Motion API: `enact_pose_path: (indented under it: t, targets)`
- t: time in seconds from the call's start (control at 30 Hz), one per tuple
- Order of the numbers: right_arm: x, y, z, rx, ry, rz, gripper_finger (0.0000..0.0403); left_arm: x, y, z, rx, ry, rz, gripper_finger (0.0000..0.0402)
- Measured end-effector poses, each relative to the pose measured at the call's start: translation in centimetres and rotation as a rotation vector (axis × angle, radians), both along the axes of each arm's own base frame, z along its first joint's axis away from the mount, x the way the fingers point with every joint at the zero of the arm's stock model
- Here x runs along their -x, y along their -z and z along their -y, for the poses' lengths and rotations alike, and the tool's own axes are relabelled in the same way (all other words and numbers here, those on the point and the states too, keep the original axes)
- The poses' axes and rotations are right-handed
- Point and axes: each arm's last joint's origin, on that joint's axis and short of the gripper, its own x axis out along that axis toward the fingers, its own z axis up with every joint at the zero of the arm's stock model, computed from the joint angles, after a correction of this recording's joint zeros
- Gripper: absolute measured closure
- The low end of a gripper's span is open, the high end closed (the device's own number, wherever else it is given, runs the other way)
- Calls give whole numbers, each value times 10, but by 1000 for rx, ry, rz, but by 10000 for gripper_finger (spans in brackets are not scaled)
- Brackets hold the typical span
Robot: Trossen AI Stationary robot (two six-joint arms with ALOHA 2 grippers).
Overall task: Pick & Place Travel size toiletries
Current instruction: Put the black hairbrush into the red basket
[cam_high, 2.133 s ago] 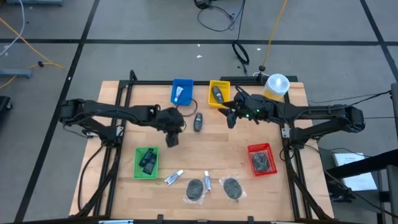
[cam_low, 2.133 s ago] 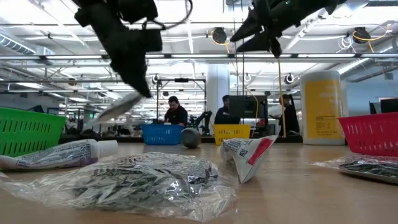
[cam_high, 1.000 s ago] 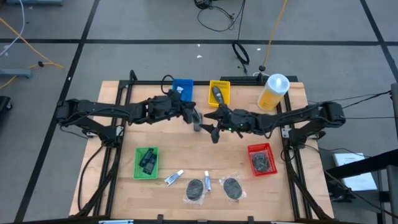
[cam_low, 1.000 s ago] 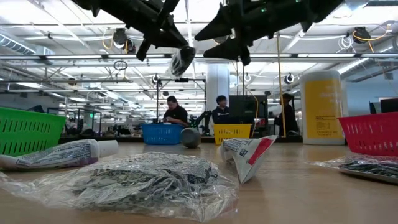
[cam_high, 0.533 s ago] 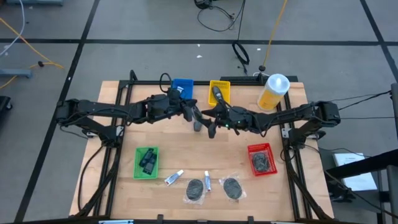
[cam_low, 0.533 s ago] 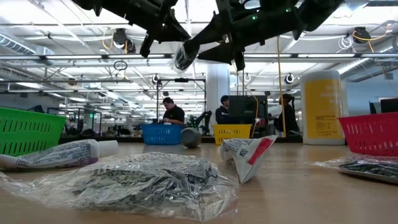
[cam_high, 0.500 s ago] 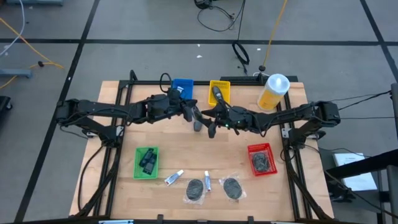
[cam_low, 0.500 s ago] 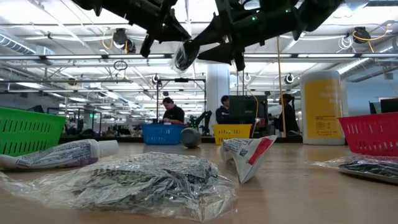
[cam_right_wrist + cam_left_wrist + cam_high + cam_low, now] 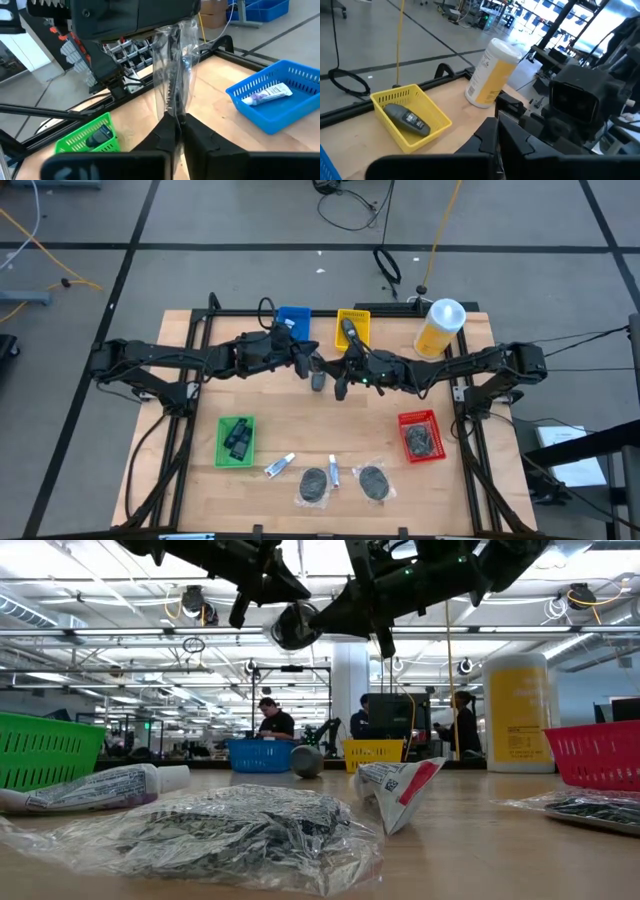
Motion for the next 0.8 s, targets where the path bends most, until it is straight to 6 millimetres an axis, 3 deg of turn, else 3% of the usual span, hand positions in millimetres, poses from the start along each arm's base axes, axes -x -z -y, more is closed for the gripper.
enact_pose_path:
  t: [0.17,0.37,0.6,0.8]
  targets:
    - [2,-2,-1,-33,-29,-8,398,0,0,1,-44,8,-22,362]
    - [20,-10,-2,-56,-14,-120,401,-1,1,4,-140,60,-69,296]
    - [65,-36,-6,-147,-13,-227,402,0,6,5,-141,84,-126,220]
    - [111,-55,-12,-353,-67,-275,403,2,12,5,-132,93,-195,200]
